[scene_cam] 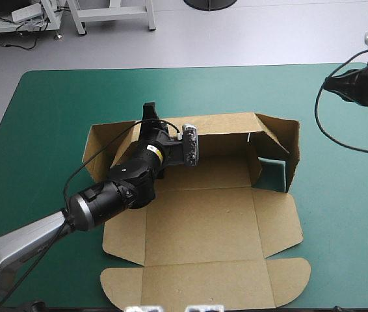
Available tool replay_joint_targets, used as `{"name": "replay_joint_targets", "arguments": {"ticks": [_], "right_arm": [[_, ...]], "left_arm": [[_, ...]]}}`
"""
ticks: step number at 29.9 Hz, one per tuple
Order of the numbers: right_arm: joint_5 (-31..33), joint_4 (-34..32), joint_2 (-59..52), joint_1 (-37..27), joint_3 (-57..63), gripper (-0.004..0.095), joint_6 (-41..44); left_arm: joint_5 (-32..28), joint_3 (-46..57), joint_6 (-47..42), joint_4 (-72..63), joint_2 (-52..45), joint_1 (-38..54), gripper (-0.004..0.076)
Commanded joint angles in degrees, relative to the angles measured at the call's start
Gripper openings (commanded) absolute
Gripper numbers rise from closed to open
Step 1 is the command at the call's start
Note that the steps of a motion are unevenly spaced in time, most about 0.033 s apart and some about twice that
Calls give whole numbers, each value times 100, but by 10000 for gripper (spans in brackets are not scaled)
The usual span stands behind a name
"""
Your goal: Fold the box
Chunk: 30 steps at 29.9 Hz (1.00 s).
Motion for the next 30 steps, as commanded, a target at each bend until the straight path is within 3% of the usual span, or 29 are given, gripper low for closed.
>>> {"name": "replay_joint_targets", "arguments": {"ticks": [1,14,24,30], "right_arm": [[-45,564,402,-7,-208,-25,-355],[431,1769,1577,-592,-196,-25,-1114],[431,1623,1910,190,130,-25,-1251],[431,1691,1876,288,774,-25,-1494]], "left_arm": [[167,-146,-122,216,-229,-34,-6],[323,-146,-122,216,-229,-34,-6],[272,-146,-122,428,-229,-34,-6],[272,-146,-122,429,-229,-34,-6]]}}
